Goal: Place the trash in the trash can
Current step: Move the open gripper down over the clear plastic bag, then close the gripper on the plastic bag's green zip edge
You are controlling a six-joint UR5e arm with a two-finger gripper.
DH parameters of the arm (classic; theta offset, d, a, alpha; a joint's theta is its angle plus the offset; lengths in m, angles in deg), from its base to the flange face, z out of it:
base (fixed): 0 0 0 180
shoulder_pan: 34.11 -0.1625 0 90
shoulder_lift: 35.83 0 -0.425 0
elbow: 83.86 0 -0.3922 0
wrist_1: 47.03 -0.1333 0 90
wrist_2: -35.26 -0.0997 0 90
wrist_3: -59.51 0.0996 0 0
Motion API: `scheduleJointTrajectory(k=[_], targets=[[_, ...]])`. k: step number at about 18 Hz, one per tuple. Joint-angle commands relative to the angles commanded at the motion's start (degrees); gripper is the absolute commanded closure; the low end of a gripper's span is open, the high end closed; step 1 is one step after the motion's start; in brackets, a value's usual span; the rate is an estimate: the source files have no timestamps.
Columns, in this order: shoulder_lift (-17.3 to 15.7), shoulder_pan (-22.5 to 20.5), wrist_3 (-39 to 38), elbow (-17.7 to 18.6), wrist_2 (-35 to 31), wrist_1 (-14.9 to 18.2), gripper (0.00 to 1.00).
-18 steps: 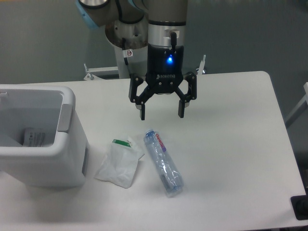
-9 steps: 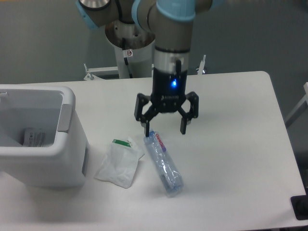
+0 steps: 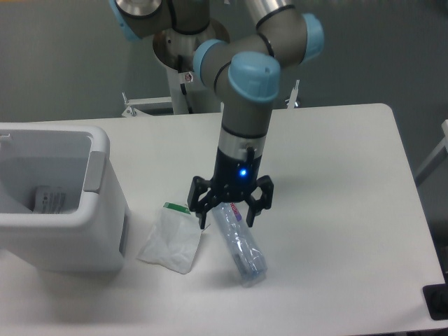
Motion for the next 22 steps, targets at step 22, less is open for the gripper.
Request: scheduleJointTrajectory(k=[22], targets=[[5.6,3.8,4.4,7.1,-2.7,-0.2,0.0]])
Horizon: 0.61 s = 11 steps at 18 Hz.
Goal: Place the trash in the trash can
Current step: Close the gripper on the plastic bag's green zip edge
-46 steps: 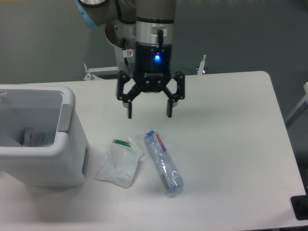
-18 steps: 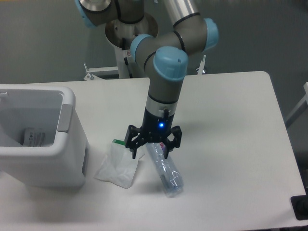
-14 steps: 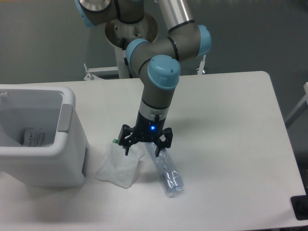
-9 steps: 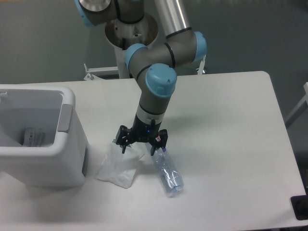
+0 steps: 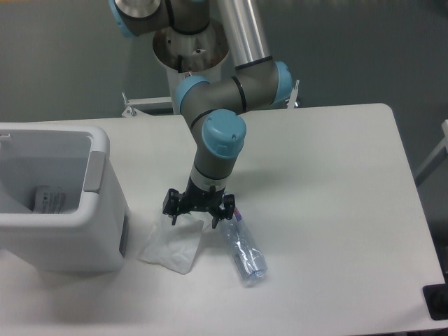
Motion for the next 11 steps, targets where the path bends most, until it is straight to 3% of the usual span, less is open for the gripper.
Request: scheduleJointTrajectory(k=[6,11], targets=[[0.8,1.1,-0.3,0.4,-0.5,-1.0,0.03],[0.5,1.2,-0.5,0.4,-0.5,-1.0,0.49]])
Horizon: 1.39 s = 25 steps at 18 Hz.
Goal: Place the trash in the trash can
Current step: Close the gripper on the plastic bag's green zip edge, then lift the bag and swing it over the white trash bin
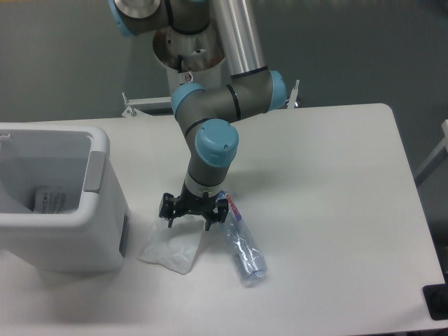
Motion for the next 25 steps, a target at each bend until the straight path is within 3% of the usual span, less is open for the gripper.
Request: scheduleJointTrajectory(k=[4,7,17,22,25], targets=[[-0.4,0.2,-1.0,-0.1,0.0,0.3,0.87],[-0.4,0.2,-2.3,-0.1,0.0,0.3,1.0],[-2.7,0.1,-2.5,-1.5,0.1,0.3,1.0],[-8.2,-2.5,-2.5,-8.2,1.4,0.3,1.0],[-11.9,-6.5,-2.5,-12.7,7.4,0.3,1.0]])
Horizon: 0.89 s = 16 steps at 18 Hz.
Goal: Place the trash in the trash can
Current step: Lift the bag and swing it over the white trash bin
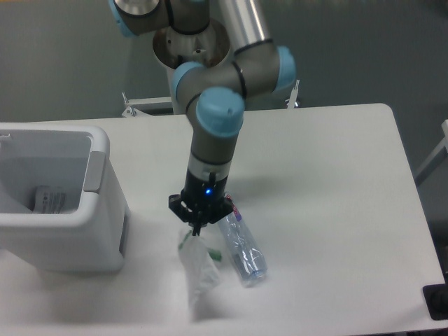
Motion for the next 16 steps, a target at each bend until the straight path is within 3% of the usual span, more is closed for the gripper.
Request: scheduleJointTrajectory(k=[4,6,13,16], targets=[[-3.5,-1.7,-3.0,-6.6,3.2,0.0,1.0],[-5.3,-1.4,-4.6,-7.8,4.1,0.0,1.0],[-15.7,1.8,-0.3,-5.9,10.7,-0.2,1.0],[-18.1,5.2,1.1,-5.1,10.9,-0.1,1.0]])
